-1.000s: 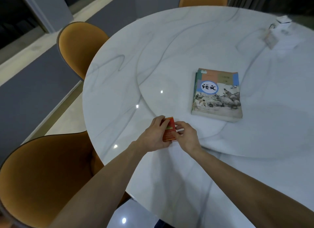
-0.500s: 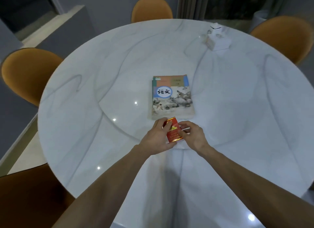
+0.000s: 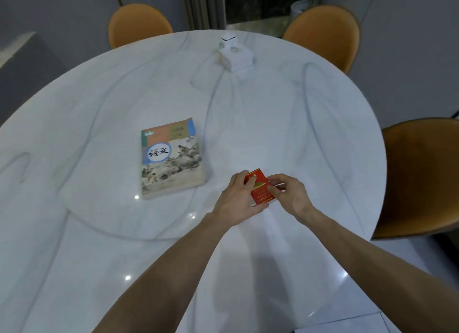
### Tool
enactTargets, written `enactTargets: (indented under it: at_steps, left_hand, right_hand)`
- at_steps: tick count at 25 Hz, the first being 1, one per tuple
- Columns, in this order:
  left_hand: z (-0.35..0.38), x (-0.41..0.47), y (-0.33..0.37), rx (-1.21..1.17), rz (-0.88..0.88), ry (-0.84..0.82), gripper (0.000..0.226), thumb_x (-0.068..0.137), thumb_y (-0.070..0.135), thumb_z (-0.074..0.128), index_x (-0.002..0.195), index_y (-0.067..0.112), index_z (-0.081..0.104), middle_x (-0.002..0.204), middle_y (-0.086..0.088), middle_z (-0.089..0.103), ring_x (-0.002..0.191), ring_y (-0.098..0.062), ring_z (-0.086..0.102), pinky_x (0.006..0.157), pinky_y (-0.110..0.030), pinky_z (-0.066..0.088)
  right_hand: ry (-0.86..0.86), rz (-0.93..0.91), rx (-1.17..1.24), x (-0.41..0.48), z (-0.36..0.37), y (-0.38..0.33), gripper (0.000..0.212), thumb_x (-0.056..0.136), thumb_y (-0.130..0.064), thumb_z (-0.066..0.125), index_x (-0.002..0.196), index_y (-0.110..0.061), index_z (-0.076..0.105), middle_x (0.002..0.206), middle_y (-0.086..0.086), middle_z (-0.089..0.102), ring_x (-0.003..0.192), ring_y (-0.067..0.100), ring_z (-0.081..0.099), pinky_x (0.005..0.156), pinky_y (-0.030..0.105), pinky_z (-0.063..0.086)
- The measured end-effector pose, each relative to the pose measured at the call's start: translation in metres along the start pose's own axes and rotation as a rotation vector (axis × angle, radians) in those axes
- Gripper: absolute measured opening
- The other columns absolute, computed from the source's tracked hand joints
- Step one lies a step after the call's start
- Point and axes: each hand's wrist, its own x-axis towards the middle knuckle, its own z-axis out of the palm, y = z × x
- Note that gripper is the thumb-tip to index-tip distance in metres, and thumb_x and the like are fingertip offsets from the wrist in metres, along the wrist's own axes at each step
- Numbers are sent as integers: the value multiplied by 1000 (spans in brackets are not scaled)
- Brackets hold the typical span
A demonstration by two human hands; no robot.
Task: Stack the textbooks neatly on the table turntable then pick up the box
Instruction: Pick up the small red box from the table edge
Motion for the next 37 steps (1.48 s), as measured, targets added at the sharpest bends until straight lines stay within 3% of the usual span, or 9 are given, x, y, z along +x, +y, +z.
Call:
enactTargets:
  at_steps: [4,8,16,25,32,37]
  left_hand:
    - [25,44,45,8,38,-7,76,79,62,54,137,16,38,144,-3,34,135,-18,28,96,-35,46]
    - [55,86,83,6,74,-36,76,79,63,55,136,16,39,144,-2,34,135,-17,29,96,-35,46]
    - [124,144,139,28,122,-112,75,78,61,57,135,14,40,141,-6,37,133,-21,31,100,-35,44]
    - [171,159,164,18,120,-131,76,79,54,59,136,8,40,139,-10,40,129,-24,36,108,-33,36]
    - [180,159,167,14,112,-83,78,75,47,67,135,5,42,139,-14,43,129,-29,39,108,-34,36]
    - [183,161,167,41,85,-114,81,78,54,61,140,10,34,145,-11,35,135,-25,31,112,-33,30]
  right_hand:
    - [81,25,8,19,-52,29,19,88,-13,61,107,-14,67,96,-1,64,85,13,60,66,10,43]
    - [140,64,9,39,-98,59,18,88,-12,62,105,-12,68,94,-2,64,86,13,60,75,18,45]
    - [197,147,-41,64,-164,123,15,87,-9,63,99,-12,70,86,-4,65,74,3,59,67,9,43]
    - [183,228,-129,80,-184,158,17,89,-9,60,103,-6,68,99,10,71,87,19,63,81,28,52]
    - [164,237,-190,86,-184,161,19,89,-8,58,106,-7,66,103,13,70,92,23,64,83,27,51]
    - [176,235,-213,86,-184,160,20,89,-8,57,106,-7,66,104,13,70,94,25,65,85,29,51]
